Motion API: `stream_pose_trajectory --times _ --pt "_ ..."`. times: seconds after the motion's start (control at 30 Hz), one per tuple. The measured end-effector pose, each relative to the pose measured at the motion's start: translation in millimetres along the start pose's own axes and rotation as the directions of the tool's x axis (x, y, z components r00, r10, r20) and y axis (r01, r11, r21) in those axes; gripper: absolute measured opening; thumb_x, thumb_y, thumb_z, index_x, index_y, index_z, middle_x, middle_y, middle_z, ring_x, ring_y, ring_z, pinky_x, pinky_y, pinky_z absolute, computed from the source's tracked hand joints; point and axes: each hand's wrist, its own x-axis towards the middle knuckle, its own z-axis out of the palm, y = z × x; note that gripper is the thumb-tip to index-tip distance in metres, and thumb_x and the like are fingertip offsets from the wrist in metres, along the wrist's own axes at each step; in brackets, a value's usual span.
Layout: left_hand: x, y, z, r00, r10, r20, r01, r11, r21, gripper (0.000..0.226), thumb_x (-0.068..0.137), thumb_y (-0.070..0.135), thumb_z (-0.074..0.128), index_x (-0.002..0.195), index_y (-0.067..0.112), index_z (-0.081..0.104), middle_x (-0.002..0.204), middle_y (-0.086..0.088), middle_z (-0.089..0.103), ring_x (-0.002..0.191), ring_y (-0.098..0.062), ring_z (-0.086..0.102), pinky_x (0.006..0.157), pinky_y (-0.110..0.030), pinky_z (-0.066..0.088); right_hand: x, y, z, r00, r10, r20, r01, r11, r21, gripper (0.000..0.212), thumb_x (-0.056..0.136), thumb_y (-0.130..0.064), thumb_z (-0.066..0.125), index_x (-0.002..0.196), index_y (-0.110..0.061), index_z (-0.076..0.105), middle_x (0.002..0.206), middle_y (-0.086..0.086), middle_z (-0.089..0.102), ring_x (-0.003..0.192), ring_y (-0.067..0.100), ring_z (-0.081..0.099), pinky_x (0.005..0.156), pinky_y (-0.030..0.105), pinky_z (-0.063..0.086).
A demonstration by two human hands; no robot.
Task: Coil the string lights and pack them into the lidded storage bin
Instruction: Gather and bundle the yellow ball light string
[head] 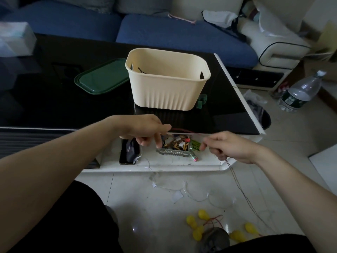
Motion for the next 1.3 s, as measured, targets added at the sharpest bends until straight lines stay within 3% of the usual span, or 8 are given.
stream_pose_trajectory --times 0.17,0.4,0.6,0.8,0.93,1.07,1.2,1.3 --pt "-7 9 9 0.983 0.075 0.167 -0.039 0.977 -0.209 0.045 0.106 0.034 0.036 0.114 -0.004 0.059 0.066 -0.008 0.058 0.034 -0.01 0.032 0.046 -0.03 0.016 9 -18 6 0.972 -0.082 -0.218 0.107 0.989 0.104 0.039 0.108 -0.031 0.042 0.098 -0.005 0.069 0.055 -0.002 0.036 0.047 0.01 0.028 0.044 0.021 0.027" --pt "-9 14 7 0.994 0.105 0.011 -0.077 0.796 -0.601 0.038 0.107 0.025 0.029 0.105 0.0 0.058 0.044 0.004 0.039 0.03 -0.007 0.022 0.05 -0.028 0.01 15 -13 -1 0.933 -0.026 -0.359 0.026 1.0 -0.006 0.032 0.101 -0.034 0.059 0.088 -0.009 0.074 0.043 -0.009 0.04 0.044 0.012 0.028 0.042 0.022 0.025" --pt "-7 21 1 0.968 0.128 -0.214 -0.249 0.466 -0.849 0.031 0.107 0.014 0.031 0.108 -0.001 0.058 0.061 0.001 0.059 0.038 -0.005 0.042 0.038 -0.016 0.033 13 -8 10 0.995 0.039 -0.09 -0.05 0.991 -0.122 0.034 0.105 -0.031 0.051 0.088 -0.011 0.072 0.062 -0.001 0.056 0.048 0.009 0.049 0.052 0.024 0.039" --pt "-11 31 1 0.936 0.178 -0.304 -0.341 0.234 -0.911 0.033 0.105 0.002 0.029 0.13 -0.011 0.045 0.093 -0.019 0.074 0.078 -0.027 0.075 0.066 -0.032 0.062 10 -26 34 0.999 -0.031 0.033 0.041 0.926 -0.374 0.03 0.106 -0.028 0.047 0.092 -0.021 0.073 0.067 -0.007 0.06 0.051 0.002 0.05 0.057 0.022 0.041" --pt "-9 30 6 0.952 0.209 -0.222 -0.287 0.369 -0.884 0.037 0.102 0.003 0.033 0.137 -0.009 0.037 0.104 -0.021 0.072 0.097 -0.033 0.072 0.082 -0.052 0.058 -3 -53 52 0.979 -0.061 0.193 0.142 0.885 -0.443 0.029 0.105 -0.034 0.049 0.099 -0.024 0.075 0.066 -0.01 0.06 0.059 0.01 0.049 0.058 0.024 0.039" --pt "-13 32 11 0.983 0.183 -0.031 -0.128 0.546 -0.828 0.043 0.102 0.026 0.038 0.126 -0.009 0.045 0.118 -0.025 0.067 0.108 -0.036 0.068 0.092 -0.051 0.053 -15 -74 64 0.941 -0.152 0.303 0.268 0.882 -0.387 0.028 0.104 -0.036 0.051 0.1 -0.024 0.076 0.063 -0.011 0.057 0.054 0.007 0.044 0.054 0.021 0.037" --pt "-18 32 26 0.958 0.205 0.201 -0.021 0.749 -0.662 0.048 0.097 0.04 0.038 0.107 -0.004 0.055 0.088 -0.019 0.066 0.076 -0.03 0.068 0.071 -0.037 0.053 -15 -83 61 0.928 -0.351 0.129 0.372 0.895 -0.247 0.02 0.1 -0.025 0.06 0.095 -0.014 0.075 0.058 -0.009 0.058 0.051 0.004 0.049 0.052 0.017 0.039" --pt "-14 30 31 0.908 0.254 0.333 0.009 0.784 -0.621 0.063 0.097 0.053 0.032 0.118 -0.002 0.055 0.095 -0.022 0.067 0.079 -0.036 0.07 0.064 -0.033 0.057 -9 -78 51 0.899 -0.43 -0.089 0.404 0.889 -0.215 0.022 0.098 -0.021 0.065 0.085 -0.005 0.075 0.059 0.005 0.068 0.053 0.027 0.061 0.053 0.034 0.049"
